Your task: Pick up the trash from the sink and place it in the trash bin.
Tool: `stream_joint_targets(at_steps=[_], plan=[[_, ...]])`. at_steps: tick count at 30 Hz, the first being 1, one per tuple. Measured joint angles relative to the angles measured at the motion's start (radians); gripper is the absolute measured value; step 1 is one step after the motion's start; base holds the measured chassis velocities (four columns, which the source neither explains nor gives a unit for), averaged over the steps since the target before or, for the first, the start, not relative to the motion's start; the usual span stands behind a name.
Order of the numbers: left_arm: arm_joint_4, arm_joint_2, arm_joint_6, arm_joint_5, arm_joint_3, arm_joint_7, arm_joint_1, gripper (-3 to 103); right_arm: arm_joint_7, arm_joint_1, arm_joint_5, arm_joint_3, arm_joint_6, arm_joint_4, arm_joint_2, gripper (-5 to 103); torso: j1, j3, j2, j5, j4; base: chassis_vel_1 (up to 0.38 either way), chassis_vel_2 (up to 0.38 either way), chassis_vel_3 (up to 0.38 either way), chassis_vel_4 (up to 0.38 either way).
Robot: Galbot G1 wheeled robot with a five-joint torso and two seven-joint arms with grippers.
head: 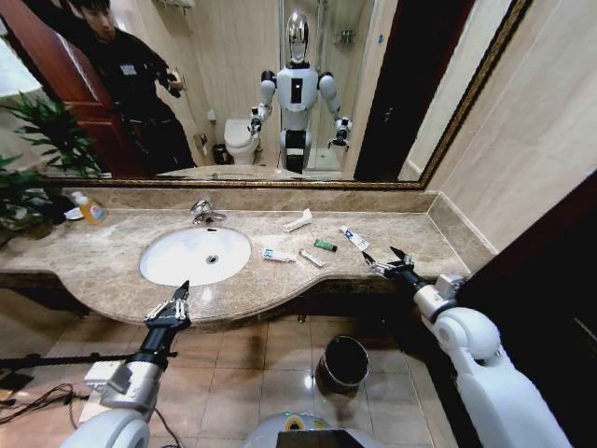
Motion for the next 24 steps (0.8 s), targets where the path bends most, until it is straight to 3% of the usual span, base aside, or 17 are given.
stream_joint_targets(at_steps=[12, 18, 24], plan=[[0.000, 0.000, 0.000, 0.000, 0.000, 0.000, 0.000, 0, -0.018, 0.142, -0.005, -0.137, -0.003, -0.098, -0.091, 100, 0.000, 0.000, 0.000, 0.0001, 0.0000, 0.000, 0.000, 0.000, 0.000], [0.000, 0.000, 0.000, 0.000, 0.000, 0.000, 0.000, 0, -0.068, 0.277, 0.007, -0.268, -0.031, -0.206, -0.137, 100, 0.000, 0.000, 0.000, 0.0000, 0.0000, 0.000, 0.000, 0.000, 0.000], [0.000, 0.000, 0.000, 0.000, 0.000, 0.000, 0.000, 0, -0.100, 0.397, 0.003, -0.405, -0.047, -0.339, -0.134, 100, 0.000, 0.000, 0.000, 0.0001, 0.0000, 0.000, 0.000, 0.000, 0.000]])
